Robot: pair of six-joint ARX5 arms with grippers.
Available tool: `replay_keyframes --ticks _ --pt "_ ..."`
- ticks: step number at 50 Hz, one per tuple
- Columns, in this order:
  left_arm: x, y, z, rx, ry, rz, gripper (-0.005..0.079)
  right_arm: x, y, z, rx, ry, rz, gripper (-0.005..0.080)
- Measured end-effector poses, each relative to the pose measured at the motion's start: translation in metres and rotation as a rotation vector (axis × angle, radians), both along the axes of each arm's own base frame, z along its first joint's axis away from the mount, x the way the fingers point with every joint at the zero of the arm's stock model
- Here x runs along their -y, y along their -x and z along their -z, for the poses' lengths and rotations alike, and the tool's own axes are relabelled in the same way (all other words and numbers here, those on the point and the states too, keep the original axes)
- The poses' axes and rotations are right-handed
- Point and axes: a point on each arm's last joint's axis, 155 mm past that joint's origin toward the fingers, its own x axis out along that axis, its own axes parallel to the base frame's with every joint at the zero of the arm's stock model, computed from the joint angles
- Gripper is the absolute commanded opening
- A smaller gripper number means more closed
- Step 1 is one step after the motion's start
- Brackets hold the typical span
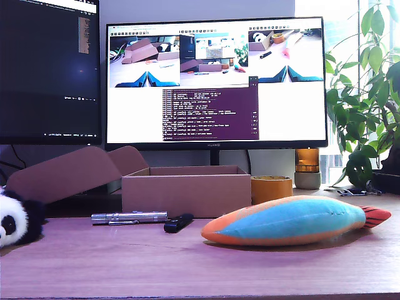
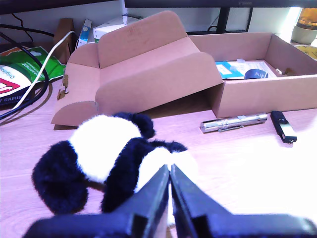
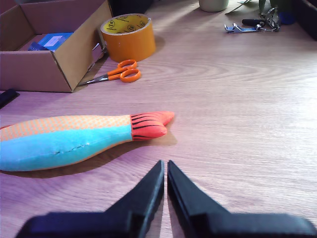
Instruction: Pick up the panda toy and place it inside the cardboard box
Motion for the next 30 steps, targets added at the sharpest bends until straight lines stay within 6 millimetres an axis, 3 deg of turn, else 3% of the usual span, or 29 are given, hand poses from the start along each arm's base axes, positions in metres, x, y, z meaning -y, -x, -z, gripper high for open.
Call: replay_keyframes --ticks 2,6,16,30 --pt "0.001 -0.002 -0.005 0.02 0.009 0.002 -0.0018 0.0 -0.002 -0.004 0.019 -0.002 0.0 -0.0013" --pt "0.002 -0.009 -0.032 0.134 0.031 0.002 -0.0018 -0.001 -0.008 -0.021 0.086 -0.018 0.003 -0.0013" --pt "0.002 -0.008 -0.03 0.128 0.031 0.003 -0.0019 -0.01 -0.005 -0.02 0.075 -0.052 -0.039 -0.0013" --pt "0.004 -0.008 -0.03 0.118 0.069 0.001 -0.0019 -0.068 0.02 -0.026 0.05 -0.183 -0.348 -0.0013"
